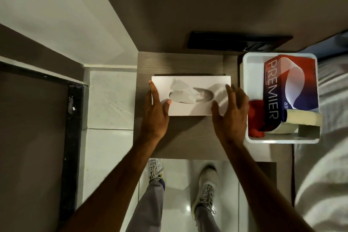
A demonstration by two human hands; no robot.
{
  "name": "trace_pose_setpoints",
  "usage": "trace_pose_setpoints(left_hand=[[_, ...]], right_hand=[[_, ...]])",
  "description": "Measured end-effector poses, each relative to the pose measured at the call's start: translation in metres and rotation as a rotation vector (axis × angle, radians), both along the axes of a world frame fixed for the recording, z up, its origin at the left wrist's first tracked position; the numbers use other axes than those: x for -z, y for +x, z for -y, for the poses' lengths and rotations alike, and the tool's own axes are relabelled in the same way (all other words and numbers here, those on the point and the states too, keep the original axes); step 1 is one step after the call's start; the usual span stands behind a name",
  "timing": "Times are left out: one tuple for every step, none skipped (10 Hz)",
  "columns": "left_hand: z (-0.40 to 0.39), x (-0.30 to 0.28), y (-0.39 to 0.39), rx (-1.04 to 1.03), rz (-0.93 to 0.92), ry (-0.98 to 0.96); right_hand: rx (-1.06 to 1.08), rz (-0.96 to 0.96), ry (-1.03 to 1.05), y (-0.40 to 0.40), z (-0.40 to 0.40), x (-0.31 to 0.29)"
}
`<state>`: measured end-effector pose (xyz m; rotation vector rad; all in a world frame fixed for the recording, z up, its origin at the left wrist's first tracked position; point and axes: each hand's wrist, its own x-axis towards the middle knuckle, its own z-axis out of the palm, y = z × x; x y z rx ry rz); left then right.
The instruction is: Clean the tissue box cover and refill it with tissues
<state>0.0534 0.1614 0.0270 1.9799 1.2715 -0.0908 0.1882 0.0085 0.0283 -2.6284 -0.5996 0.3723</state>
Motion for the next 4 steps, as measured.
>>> trace_pose_setpoints(left_hand=[[-0.003,0.001,0.003,0.019,0.020,0.016],[-0.006,0.005,0.002,0.019,0.037,0.017],[-0.007,0.003,0.003,0.026,0.033,0.044],[-0.013,-0.005,-0.006,0.029,0.041,0.046]], right_hand=[[0.065,-0.144,0.035,-0.006,0.010,0.011],[0.118,-0.179,0.079,-0.007,0.006,0.012],[0.112,-0.209,0.062,-0.002,0.006,0.011],[0.045,-0.274,0.046,0.002,0.007,-0.003]])
